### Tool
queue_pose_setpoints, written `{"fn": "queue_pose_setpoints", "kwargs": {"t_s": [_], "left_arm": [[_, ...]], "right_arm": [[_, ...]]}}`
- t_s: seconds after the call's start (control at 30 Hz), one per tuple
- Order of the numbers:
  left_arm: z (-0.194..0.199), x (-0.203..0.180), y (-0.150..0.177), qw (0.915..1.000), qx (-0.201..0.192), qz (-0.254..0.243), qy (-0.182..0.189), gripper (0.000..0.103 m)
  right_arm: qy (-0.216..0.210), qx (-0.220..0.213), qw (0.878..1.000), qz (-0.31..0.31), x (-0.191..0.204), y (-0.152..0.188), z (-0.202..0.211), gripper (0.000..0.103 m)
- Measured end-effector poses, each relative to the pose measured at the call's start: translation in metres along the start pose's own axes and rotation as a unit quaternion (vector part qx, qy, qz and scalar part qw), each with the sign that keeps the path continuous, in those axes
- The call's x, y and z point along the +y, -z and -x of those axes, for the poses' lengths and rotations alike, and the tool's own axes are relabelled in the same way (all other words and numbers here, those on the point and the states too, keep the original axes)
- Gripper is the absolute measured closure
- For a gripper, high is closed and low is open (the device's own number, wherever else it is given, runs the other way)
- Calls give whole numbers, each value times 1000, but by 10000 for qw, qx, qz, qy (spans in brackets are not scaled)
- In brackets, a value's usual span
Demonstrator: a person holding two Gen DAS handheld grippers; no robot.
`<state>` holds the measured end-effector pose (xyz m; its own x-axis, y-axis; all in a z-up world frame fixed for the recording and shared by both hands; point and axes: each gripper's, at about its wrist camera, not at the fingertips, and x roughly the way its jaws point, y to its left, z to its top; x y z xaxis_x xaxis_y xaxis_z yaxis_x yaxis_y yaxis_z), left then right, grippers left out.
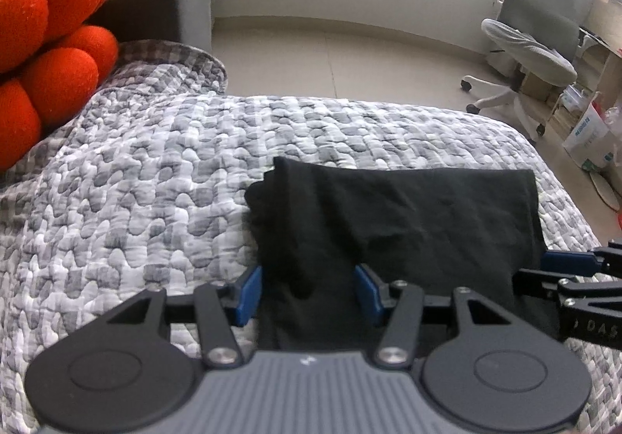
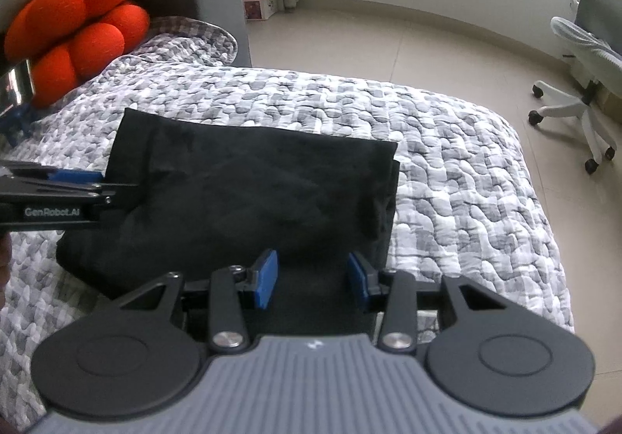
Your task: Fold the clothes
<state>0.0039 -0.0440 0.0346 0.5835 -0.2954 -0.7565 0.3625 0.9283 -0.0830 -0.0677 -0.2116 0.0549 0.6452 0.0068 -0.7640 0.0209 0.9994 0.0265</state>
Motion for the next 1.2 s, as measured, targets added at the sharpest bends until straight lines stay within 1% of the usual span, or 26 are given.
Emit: {"fn": "queue_pose_setpoints", "kwargs": {"t_s": [0.5, 0.6, 0.73, 1.0, 1.2], "left_arm": [[-11, 12, -8, 9997, 103, 198, 140, 45], [-13, 14, -10, 9997, 77, 224, 100, 42], [-14, 19, -12, 9995, 69, 274, 121, 42], [-19, 31, -17, 9982, 160, 492, 300, 43], [-23, 32, -21, 9984, 101, 470, 314, 43]], "right_arm": [[-17, 8, 9998, -200, -7, -9, -8, 60], [-24, -4, 9998, -213, -7, -9, -9, 60], [-35, -27, 9996, -275, -9, -11, -12, 60], [-54, -79, 9993, -363, -12, -14, -15, 60], [-108, -90, 9983, -564, -15, -18, -18, 60]]}}
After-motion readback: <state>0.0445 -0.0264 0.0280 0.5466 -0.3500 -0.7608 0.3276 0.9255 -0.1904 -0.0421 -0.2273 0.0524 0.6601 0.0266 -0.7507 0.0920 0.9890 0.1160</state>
